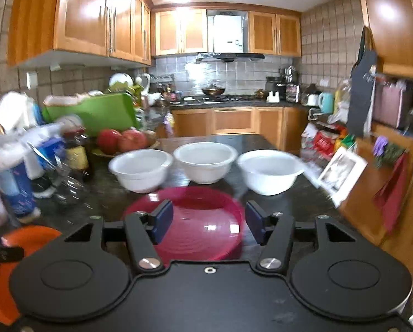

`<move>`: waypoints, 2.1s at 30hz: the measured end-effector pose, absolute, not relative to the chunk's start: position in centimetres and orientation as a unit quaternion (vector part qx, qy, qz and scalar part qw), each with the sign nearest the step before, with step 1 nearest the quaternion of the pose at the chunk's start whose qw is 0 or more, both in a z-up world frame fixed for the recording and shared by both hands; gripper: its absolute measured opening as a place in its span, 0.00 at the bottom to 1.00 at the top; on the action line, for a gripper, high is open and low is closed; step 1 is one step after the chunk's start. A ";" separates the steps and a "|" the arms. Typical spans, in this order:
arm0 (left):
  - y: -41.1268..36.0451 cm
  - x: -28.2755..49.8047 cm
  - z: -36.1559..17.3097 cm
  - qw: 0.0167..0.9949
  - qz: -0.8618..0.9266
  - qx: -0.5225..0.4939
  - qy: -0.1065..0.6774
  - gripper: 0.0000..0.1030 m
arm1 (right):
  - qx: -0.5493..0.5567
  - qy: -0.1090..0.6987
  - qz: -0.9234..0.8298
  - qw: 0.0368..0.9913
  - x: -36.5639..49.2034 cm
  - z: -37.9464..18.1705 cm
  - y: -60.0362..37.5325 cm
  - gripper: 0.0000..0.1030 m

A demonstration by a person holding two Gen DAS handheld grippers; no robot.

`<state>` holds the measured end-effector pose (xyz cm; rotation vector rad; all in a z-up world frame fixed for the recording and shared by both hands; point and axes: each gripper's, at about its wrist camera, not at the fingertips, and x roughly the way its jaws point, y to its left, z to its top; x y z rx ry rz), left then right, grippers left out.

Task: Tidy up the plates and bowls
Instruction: 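Open the left tool and move it to the magenta plate, then grasp the magenta plate rim with the left tool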

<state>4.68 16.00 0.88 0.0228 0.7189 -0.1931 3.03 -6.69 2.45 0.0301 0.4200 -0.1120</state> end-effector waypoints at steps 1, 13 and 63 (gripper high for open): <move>15.4 4.8 0.9 0.931 -0.096 0.010 0.352 0.57 | 0.009 0.212 -0.053 0.976 3.1 2.5 -7.4 0.58; 8.0 7.6 1.7 0.935 -0.075 -0.009 0.347 0.57 | 0.030 0.239 0.011 0.970 5.7 2.5 -16.1 0.58; 2.0 18.4 -3.4 0.892 0.010 -0.031 0.451 0.55 | 0.020 0.359 0.165 0.919 20.5 -4.1 -17.6 0.31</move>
